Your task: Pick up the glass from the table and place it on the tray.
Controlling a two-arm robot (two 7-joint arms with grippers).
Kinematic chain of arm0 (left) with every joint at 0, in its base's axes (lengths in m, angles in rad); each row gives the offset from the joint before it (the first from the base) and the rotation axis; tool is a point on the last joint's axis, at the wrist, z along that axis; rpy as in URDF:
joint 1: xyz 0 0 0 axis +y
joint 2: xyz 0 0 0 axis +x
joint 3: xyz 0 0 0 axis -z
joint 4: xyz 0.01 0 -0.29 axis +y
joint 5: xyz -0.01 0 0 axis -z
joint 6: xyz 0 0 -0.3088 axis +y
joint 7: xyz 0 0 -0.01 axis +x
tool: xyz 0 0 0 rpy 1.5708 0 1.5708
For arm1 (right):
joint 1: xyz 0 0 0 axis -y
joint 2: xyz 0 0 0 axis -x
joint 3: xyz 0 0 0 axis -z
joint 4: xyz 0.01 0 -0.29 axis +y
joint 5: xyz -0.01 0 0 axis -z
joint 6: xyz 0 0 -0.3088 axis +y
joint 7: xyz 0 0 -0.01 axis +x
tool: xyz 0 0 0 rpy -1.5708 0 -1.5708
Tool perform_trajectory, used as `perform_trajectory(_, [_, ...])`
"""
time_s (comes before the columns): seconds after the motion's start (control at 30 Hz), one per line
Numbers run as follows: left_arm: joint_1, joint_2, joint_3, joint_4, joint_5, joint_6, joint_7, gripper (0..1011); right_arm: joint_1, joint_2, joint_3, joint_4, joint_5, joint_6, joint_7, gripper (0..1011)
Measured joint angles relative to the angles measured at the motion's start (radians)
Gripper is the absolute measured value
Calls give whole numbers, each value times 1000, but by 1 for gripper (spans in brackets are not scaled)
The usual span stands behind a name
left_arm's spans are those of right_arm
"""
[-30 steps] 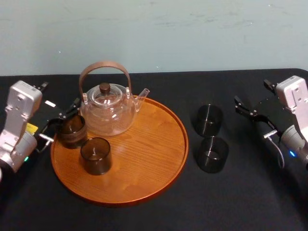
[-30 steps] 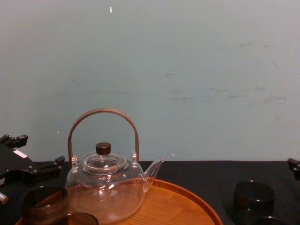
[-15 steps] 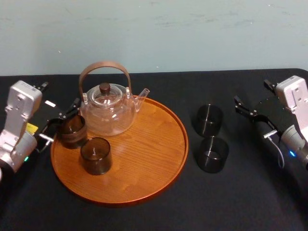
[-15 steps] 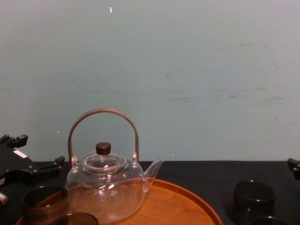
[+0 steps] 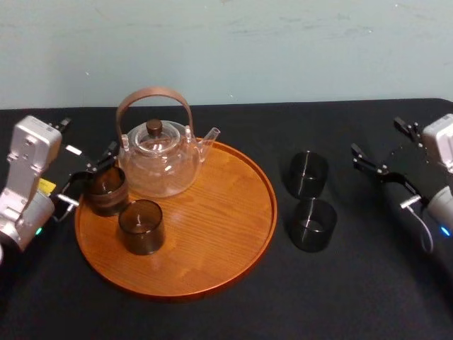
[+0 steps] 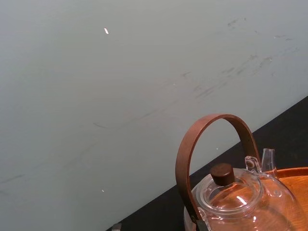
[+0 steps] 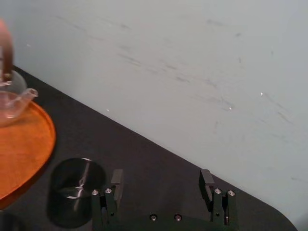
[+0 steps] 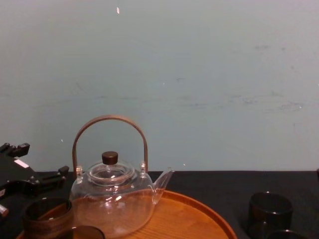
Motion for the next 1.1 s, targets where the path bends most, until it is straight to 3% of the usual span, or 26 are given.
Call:
perform_trajectory(0.37, [0,0,0,0,0,0,0,1001,-153,82,66,-153,20,-47,32,1002])
perform_trajectory(0.53, [0,0,0,0,0,0,0,1001,-250,127,90,-237,20,-63,54,1002])
perform_trajectory(0.8, [0,0,0,0,0,0,0,1001,-322,147,99,-291,22,-59,82,1002])
perform_trajectory(1.1, [0,0,0,0,0,0,0,1001,-366,156,98,-327,38,-54,143,1002])
